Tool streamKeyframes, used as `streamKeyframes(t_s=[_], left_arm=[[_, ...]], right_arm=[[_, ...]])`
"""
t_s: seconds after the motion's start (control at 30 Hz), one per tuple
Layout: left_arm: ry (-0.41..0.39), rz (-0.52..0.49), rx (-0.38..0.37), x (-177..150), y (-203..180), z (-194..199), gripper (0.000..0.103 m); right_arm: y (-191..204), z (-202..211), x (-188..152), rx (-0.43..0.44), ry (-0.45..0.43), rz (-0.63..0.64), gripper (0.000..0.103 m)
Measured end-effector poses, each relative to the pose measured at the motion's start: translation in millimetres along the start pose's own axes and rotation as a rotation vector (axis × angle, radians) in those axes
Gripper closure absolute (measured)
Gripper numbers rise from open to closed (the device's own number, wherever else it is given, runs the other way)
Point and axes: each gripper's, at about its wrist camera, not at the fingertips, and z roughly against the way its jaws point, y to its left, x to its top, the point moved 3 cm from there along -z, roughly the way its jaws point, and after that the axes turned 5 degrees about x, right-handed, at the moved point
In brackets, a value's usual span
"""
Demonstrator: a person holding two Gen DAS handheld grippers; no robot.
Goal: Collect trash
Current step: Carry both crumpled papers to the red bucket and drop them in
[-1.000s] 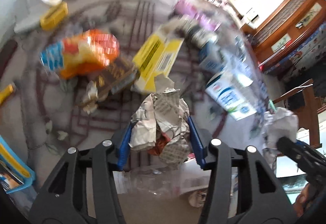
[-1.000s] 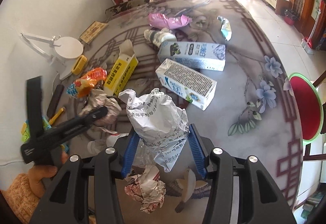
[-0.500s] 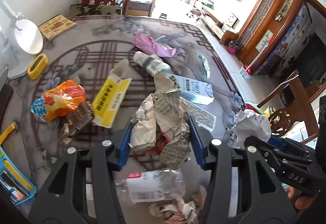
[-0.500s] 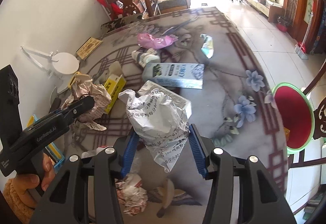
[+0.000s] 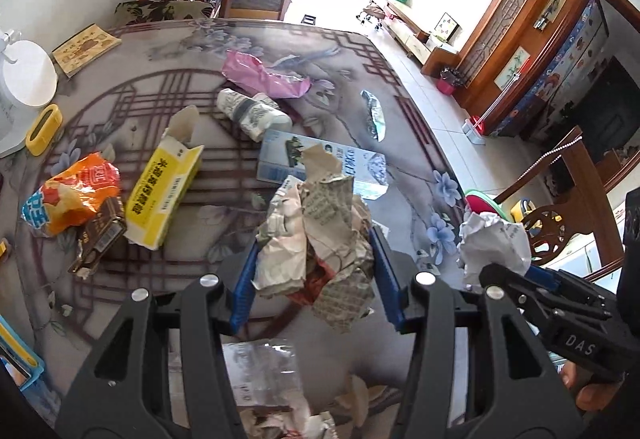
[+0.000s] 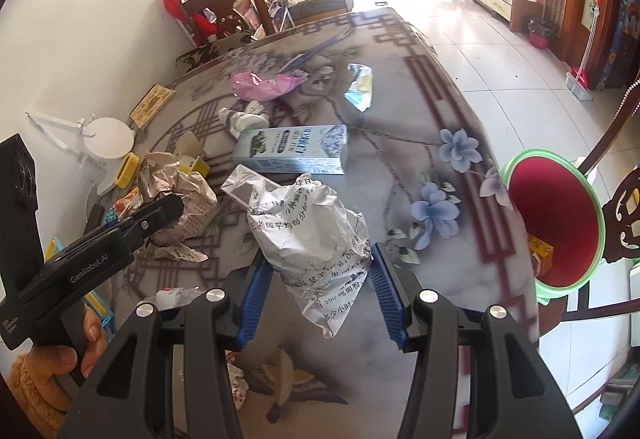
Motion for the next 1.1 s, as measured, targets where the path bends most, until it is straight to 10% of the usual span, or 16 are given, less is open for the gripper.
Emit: streamKeyframes(t_s=[0.57,1.1], left_arm=[[0.003,-0.007,0.024,-1.6,-35.2,-1.3,0.053],[0.045,-0.123,-0.034,5.9,-129.8,-28.5,0.052]], right_arm=[[-61.6,12.5,10.5,-0.020,-0.018,-0.064,0.054],[-234.9,50.1,13.0,-0.260,-0.058,-0.281,0.052]])
